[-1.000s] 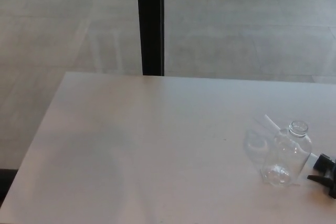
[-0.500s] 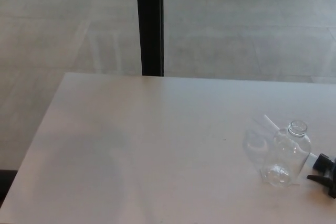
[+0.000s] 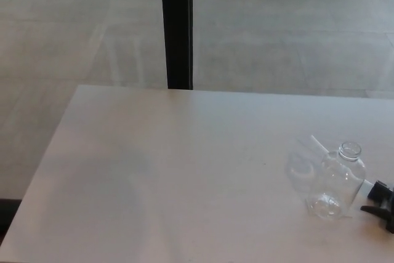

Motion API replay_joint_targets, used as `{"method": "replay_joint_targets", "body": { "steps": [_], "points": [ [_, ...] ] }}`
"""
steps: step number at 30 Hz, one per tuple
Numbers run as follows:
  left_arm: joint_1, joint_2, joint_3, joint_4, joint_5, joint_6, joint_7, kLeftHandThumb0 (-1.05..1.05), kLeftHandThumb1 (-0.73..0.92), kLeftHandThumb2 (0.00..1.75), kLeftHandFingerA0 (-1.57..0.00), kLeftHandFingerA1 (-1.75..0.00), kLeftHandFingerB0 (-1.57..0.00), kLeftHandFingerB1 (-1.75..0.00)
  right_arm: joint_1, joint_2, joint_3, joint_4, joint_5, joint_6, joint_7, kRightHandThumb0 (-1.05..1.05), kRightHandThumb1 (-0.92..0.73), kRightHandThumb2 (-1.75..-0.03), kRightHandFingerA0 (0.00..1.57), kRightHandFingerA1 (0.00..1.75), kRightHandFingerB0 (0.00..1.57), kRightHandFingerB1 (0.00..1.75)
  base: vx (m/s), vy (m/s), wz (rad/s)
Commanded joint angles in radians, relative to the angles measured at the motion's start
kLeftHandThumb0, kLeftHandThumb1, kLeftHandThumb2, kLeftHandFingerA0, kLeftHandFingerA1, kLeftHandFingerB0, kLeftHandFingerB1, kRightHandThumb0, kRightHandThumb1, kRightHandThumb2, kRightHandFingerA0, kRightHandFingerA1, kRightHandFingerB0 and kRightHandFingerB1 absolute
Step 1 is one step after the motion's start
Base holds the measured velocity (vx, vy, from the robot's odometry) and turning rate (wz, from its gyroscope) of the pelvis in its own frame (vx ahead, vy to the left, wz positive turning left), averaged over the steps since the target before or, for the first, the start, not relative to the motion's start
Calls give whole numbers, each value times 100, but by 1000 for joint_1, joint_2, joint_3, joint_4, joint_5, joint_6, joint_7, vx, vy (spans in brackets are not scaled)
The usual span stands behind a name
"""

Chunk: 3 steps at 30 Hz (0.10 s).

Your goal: The robot uses its right hand to grab and lift the lid of the spray bottle kept in the middle of the desk and places the lid on the right side of the bottle

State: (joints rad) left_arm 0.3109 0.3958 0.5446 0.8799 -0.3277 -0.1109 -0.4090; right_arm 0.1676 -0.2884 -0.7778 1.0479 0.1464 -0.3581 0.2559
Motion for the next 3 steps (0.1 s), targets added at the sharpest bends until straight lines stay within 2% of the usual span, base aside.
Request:
{"method": "replay_joint_targets", "body": {
  "steps": [1, 2, 3],
  "points": [
    [-2, 16, 3, -17, -9, 39, 16, -77, 67, 106, -51, -61, -32, -51, 16, -11, 38, -24, 59, -57, 6, -79, -77, -63, 17, 49, 3, 21, 0, 0, 0],
    [1, 15, 2, -28, -8, 44, 18, -77, 85, 65, -57, -49, -39, -38, 15, -11, 43, -21, 66, -61, 8, -86, -75, -63, 17, 48, 3, 22, 0, 0, 0],
    [1, 15, 2, -28, -8, 44, 18, -77, 85, 65, -57, -49, -39, -38, 15, -11, 43, -21, 66, -61, 8, -86, -75, -63, 17, 48, 3, 22, 0, 0, 0]
  ]
}}
